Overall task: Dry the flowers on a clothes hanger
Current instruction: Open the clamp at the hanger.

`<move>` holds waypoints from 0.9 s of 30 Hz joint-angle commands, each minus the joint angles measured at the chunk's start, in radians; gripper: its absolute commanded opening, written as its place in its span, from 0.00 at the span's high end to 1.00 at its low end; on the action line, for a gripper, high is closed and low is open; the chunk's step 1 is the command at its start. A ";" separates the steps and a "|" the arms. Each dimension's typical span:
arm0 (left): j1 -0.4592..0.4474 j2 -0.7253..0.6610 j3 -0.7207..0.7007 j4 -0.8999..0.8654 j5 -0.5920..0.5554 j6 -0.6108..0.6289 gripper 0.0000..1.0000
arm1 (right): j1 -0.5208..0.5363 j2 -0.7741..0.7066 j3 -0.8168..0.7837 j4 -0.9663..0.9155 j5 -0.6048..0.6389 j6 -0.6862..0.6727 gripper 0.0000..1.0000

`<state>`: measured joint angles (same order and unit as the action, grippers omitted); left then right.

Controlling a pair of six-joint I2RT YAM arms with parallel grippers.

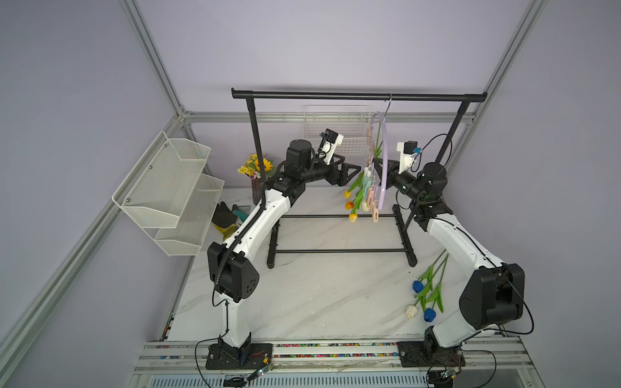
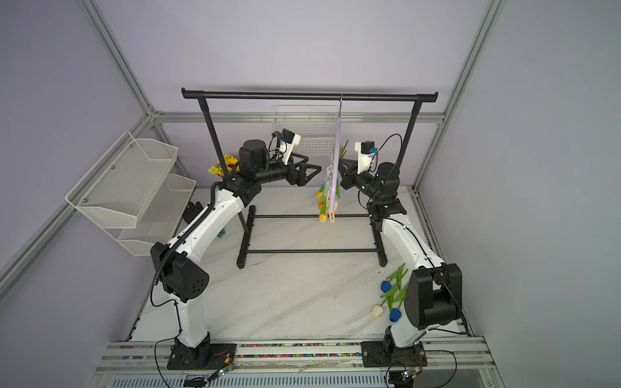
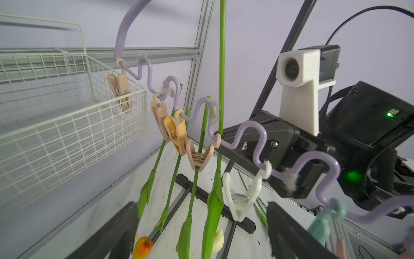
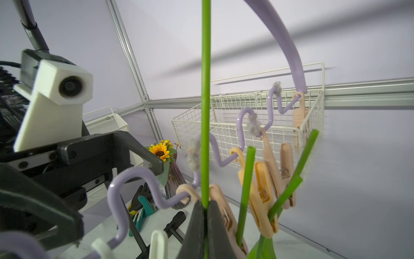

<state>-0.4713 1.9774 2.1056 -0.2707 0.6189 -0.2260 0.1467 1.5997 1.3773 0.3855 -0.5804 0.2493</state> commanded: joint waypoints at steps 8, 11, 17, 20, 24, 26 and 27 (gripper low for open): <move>-0.010 0.052 0.097 0.020 0.097 -0.057 0.16 | 0.003 0.046 0.072 -0.010 -0.070 0.029 1.00; -0.029 0.049 0.096 0.019 0.081 -0.044 0.16 | 0.003 0.046 0.074 -0.007 -0.078 0.036 1.00; -0.048 0.060 0.108 0.037 0.076 -0.054 0.19 | 0.003 0.046 0.072 -0.001 -0.091 0.042 1.00; -0.055 0.061 0.110 0.041 0.058 -0.062 0.23 | 0.004 0.044 0.070 0.003 -0.093 0.048 1.00; -0.063 0.058 0.107 0.036 0.018 -0.065 0.29 | 0.003 0.038 0.067 0.005 -0.096 0.053 1.00; -0.071 0.053 0.105 0.022 -0.009 -0.061 0.32 | 0.004 0.034 0.065 0.002 -0.093 0.053 1.00; -0.076 0.047 0.099 0.020 -0.020 -0.056 0.33 | 0.003 0.032 0.063 0.003 -0.092 0.054 1.00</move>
<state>-0.5358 2.0457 2.1807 -0.2710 0.6422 -0.2775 0.1467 1.6478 1.4231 0.3820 -0.6643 0.2913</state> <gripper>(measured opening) 0.676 0.058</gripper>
